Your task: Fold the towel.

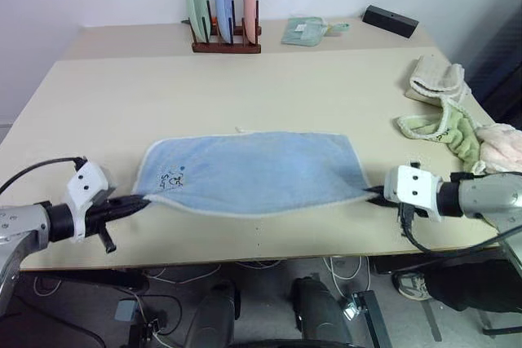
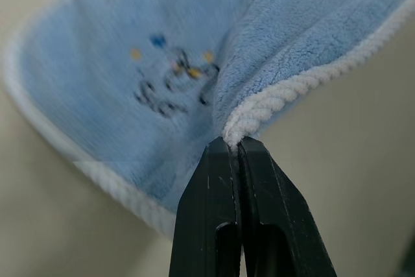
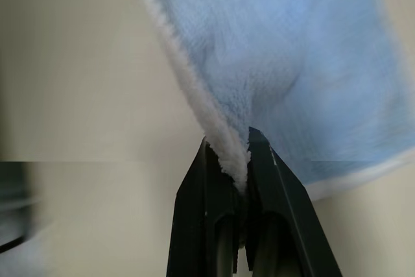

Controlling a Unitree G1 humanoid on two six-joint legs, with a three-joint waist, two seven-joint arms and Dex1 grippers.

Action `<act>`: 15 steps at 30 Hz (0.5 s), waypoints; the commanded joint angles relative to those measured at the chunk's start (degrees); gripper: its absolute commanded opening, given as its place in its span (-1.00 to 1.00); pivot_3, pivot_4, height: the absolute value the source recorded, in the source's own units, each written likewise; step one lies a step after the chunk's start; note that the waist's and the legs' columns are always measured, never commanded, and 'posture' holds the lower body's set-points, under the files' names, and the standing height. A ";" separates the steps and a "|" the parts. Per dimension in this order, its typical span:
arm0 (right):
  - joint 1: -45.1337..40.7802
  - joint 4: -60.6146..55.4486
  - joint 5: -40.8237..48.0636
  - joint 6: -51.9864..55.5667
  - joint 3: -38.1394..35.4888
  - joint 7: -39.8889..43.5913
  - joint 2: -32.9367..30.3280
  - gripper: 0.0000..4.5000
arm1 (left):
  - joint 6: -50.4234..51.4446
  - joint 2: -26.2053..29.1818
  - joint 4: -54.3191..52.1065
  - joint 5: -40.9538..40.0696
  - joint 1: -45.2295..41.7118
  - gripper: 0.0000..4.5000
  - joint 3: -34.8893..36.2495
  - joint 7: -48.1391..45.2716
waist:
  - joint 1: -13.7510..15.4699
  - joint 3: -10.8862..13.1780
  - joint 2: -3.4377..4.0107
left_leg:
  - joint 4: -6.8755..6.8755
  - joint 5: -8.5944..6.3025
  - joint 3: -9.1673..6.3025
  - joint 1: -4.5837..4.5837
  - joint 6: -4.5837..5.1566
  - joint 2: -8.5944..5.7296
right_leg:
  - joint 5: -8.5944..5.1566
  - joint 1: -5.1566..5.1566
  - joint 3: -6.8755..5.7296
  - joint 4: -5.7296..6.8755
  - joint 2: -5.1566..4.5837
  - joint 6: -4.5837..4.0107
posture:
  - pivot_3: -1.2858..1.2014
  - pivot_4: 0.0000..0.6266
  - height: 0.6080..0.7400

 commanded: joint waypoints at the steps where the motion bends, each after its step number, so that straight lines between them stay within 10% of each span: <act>1: 0.61 -2.06 2.02 0.69 -3.85 1.62 -1.36 -0.95 | 0.82 1.16 -1.64 -1.23 0.43 -1.00 3.62 -1.27 | 0.16 0.00 0.00 | -0.01 0.00 0.02 0.00 0.00 0.00 | 0.00 -0.01 0.00 0.00 0.00 -0.01 | 0.03 -0.52 1.00; 15: -25.26 22.35 -9.03 -9.76 9.64 -0.23 7.25 -0.95 | -10.13 -4.00 17.47 8.58 -24.02 -1.00 -10.85 2.16 | 0.19 0.00 -0.02 | 0.02 0.01 0.03 -0.03 -0.02 -0.03 | 0.16 -0.06 -0.02 0.00 0.00 0.24 | 0.03 -0.52 1.00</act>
